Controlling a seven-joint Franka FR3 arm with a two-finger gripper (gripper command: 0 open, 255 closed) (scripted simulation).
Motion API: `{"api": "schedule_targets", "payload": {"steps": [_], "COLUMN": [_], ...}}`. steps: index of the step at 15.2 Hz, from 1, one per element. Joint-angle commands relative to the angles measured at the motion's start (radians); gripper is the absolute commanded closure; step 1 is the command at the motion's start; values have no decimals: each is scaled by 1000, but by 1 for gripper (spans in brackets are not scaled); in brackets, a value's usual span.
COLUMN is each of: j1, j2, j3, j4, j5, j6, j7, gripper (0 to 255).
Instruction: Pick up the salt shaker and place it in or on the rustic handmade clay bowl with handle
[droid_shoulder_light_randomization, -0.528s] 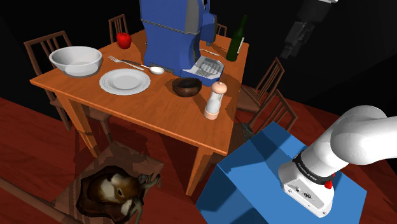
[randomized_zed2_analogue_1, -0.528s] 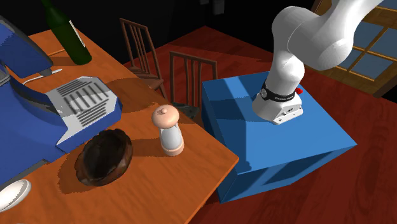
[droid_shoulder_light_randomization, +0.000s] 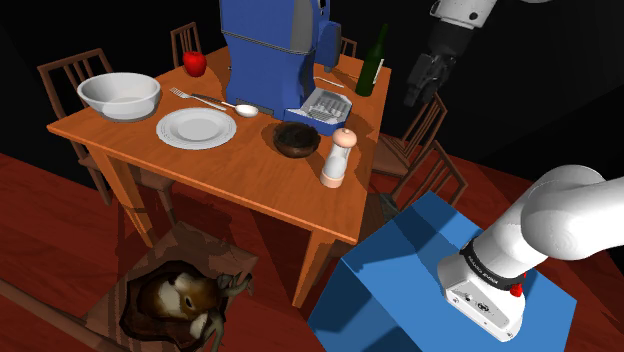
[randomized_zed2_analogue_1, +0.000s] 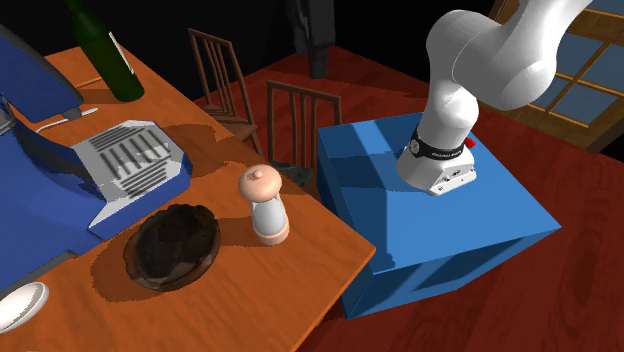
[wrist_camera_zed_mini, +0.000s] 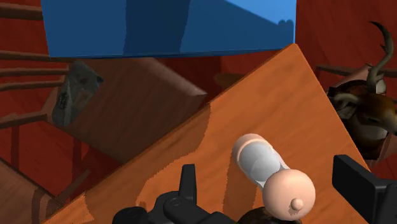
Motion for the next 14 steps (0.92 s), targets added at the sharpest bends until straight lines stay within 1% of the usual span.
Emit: {"api": "schedule_targets", "payload": {"steps": [1, 5, 10, 11, 14], "j1": [8, 27, 48, 52, 55], "j2": [45, 150, 304, 332, 349], "j3": [17, 56, 100, 107, 112], "j4": [-22, -32, -10, -3, -28], "j5": [20, 59, 97, 102, 107], "j6": [77, 210, 367, 391, 434], "j7": [21, 65, 116, 125, 123], "gripper": [0, 0, 0, 0, 0]}}
